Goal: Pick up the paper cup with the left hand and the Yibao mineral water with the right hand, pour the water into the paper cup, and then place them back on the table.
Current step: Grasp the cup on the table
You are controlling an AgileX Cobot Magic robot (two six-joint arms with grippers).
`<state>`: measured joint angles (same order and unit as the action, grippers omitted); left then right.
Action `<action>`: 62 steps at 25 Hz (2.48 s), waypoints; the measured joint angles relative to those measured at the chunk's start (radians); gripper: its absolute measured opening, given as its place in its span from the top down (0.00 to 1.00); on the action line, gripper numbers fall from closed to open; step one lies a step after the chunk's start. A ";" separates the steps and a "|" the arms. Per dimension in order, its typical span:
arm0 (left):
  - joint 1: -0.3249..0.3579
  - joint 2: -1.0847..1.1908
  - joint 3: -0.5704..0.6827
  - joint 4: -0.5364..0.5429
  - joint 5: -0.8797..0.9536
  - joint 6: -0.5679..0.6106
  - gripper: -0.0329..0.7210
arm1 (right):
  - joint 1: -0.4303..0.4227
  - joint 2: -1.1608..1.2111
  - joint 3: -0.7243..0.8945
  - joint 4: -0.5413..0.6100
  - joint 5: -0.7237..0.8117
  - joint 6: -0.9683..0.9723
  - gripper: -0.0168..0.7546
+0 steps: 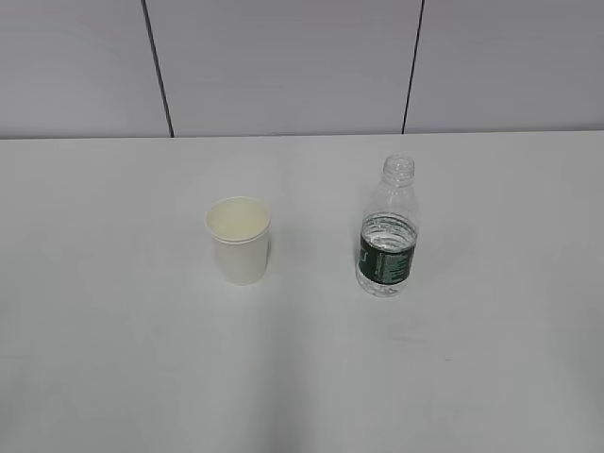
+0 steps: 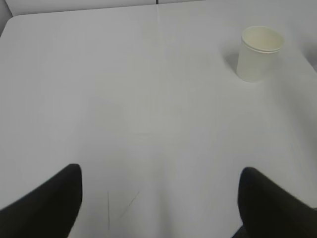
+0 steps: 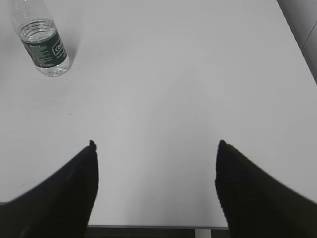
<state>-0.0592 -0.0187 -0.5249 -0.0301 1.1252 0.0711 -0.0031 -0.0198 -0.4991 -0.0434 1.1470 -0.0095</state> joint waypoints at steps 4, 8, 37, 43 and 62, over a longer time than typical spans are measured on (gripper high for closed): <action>0.000 0.000 0.000 0.000 0.000 0.000 0.18 | 0.000 0.000 0.000 0.002 0.000 0.000 0.24; 0.000 0.000 0.000 0.000 0.000 0.000 0.18 | 0.000 0.000 0.000 0.002 0.000 0.000 0.24; 0.000 0.000 -0.023 0.000 -0.193 0.000 0.18 | 0.000 0.000 0.000 0.002 0.000 0.000 0.24; 0.000 0.001 -0.012 0.000 -0.365 0.000 0.18 | 0.000 0.000 0.000 0.002 0.000 0.000 0.24; 0.000 0.277 0.112 0.000 -0.867 0.000 0.18 | 0.000 0.000 0.000 0.004 0.000 0.000 0.24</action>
<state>-0.0592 0.2584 -0.4128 -0.0301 0.2585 0.0711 -0.0031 -0.0198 -0.4991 -0.0396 1.1470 -0.0100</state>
